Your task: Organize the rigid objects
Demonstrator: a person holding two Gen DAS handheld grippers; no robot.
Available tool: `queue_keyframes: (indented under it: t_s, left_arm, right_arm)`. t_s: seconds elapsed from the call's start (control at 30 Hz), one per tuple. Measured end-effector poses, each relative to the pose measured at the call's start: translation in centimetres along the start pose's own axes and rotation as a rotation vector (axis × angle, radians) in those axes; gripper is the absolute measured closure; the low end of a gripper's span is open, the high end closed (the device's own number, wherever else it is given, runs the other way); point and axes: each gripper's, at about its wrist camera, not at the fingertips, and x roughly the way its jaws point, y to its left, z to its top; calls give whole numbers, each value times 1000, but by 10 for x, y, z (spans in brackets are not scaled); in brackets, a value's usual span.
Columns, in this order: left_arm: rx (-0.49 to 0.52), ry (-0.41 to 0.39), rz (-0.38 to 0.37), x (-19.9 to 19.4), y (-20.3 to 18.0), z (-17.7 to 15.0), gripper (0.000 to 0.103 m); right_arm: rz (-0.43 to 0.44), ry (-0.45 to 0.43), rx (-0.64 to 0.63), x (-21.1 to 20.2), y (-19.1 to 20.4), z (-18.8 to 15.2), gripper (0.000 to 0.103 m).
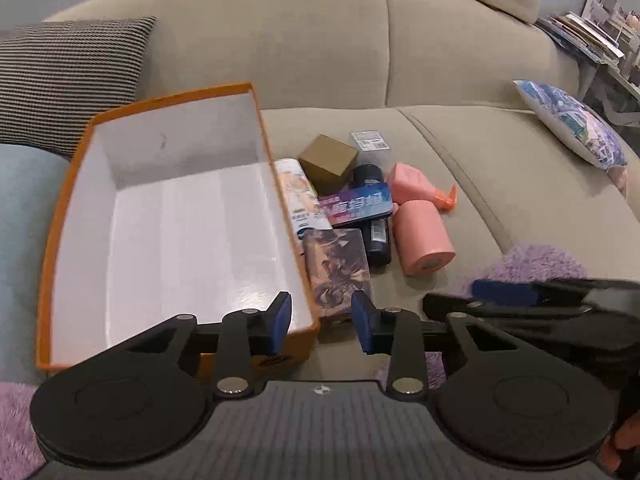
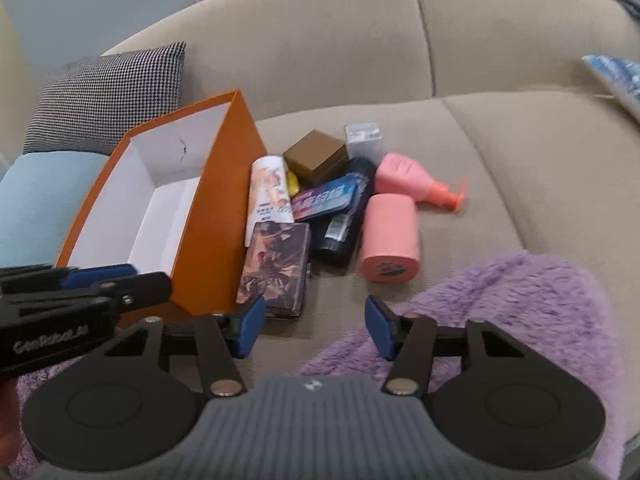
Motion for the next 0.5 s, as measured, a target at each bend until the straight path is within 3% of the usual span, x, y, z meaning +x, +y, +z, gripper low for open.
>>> queue_keyframes:
  t_s: [0.2, 0.4, 0.47, 0.5]
  left_arm:
    - [15, 71, -40, 24, -8, 30, 68]
    - [70, 235, 3, 65, -23, 60, 67]
    - [91, 289, 31, 79, -31, 65, 58]
    - [97, 305, 44, 86, -35, 67, 48]
  right_arm:
    - [70, 69, 30, 36, -6, 14, 71]
    - [72, 118, 78, 69, -17, 23, 72]
    - [10, 99, 48, 72, -21, 26, 75]
    - [0, 96, 41, 75, -25, 27, 80]
